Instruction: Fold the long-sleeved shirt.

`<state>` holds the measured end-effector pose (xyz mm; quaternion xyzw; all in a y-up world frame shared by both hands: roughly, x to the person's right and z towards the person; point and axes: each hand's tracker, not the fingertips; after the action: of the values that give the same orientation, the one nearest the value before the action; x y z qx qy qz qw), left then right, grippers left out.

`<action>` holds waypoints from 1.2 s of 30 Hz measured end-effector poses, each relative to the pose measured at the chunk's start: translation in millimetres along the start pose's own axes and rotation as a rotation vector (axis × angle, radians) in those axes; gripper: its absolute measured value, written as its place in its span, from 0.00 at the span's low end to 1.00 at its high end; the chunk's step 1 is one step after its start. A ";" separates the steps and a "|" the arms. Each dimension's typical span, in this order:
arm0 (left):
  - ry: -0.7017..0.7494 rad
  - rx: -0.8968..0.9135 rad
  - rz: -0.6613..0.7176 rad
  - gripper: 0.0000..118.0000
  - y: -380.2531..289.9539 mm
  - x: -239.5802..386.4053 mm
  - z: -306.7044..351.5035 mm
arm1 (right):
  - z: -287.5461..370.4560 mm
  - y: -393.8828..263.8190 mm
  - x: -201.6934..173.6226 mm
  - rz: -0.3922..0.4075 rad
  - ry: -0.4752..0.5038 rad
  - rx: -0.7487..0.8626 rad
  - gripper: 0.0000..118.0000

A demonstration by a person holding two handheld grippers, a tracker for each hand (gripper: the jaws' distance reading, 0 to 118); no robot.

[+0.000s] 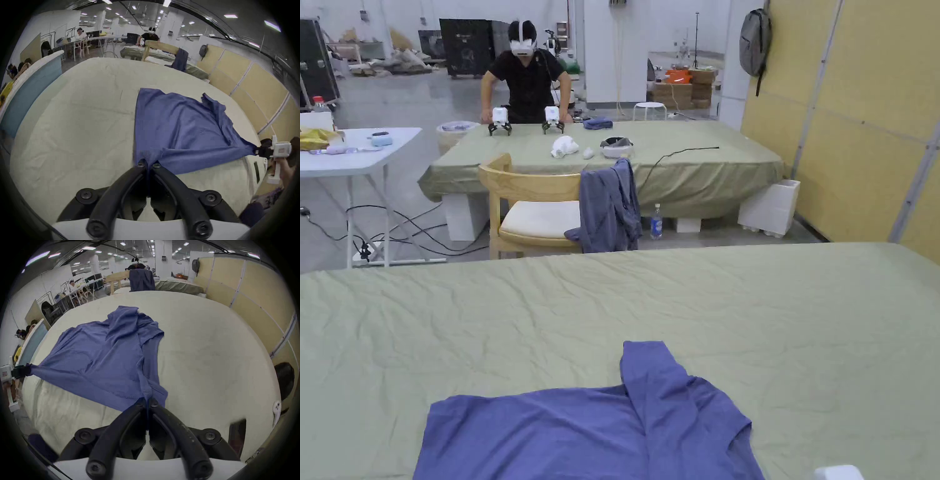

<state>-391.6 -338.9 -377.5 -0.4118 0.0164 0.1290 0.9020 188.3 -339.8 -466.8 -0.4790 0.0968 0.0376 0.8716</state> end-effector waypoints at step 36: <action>0.073 0.085 0.015 0.02 -112.9 50.7 140.4 | 99.9 -120.4 -21.8 -0.047 -0.016 0.101 0.06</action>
<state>-325.5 -293.8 -208.3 -0.3774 0.0579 0.1200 0.9164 199.2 -319.8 -310.5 -0.4362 0.0805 0.0160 0.8961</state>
